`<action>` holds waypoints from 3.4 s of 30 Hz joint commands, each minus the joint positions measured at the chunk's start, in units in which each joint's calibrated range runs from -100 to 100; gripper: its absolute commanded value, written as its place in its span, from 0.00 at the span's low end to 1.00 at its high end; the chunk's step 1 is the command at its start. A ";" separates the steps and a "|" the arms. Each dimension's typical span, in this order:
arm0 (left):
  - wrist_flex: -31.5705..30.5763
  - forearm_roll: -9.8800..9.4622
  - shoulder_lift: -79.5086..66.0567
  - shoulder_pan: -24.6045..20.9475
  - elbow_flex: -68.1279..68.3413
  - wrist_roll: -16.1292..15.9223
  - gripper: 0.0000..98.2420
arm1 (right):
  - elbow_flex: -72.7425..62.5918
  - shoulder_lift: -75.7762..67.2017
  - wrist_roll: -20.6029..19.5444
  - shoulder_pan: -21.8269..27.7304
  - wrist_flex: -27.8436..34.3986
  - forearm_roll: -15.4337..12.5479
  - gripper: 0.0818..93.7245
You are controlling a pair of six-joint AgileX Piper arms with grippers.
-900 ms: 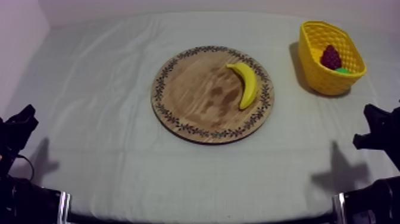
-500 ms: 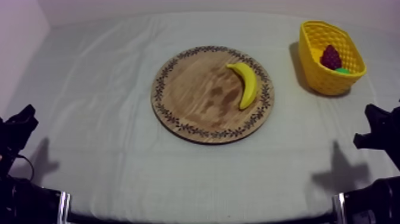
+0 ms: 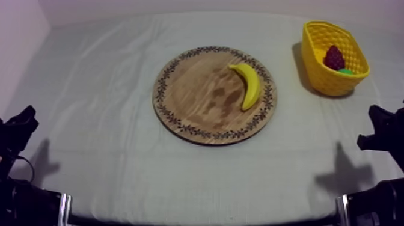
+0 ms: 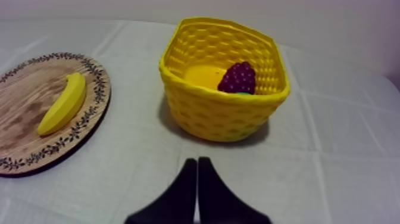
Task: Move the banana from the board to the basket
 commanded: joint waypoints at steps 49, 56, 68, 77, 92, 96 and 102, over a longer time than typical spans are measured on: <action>0.01 0.00 0.03 -0.01 0.04 0.00 0.00 | -69.46 80.54 -26.88 -22.15 17.86 11.12 0.05; 0.01 0.00 0.03 -0.01 0.04 -0.02 0.00 | -69.79 86.97 -28.05 -23.23 18.02 10.92 0.12; 0.01 0.00 0.03 -0.01 0.04 -0.03 0.00 | -65.81 88.66 -22.11 -22.58 14.40 6.69 0.74; 0.01 0.00 0.03 -0.01 0.04 -0.03 0.00 | -65.52 89.55 -17.91 -22.66 13.49 4.51 0.96; 0.01 0.00 0.03 -0.01 0.04 -0.03 0.00 | -72.35 107.36 -22.82 -24.66 14.99 9.03 0.93; 0.01 0.00 0.03 -0.01 0.04 -0.03 0.00 | -75.98 114.81 -24.90 -25.17 15.69 10.87 0.91; 0.01 0.00 0.03 -0.01 0.04 -0.03 0.00 | -80.65 123.23 -26.93 -25.93 17.45 12.60 0.80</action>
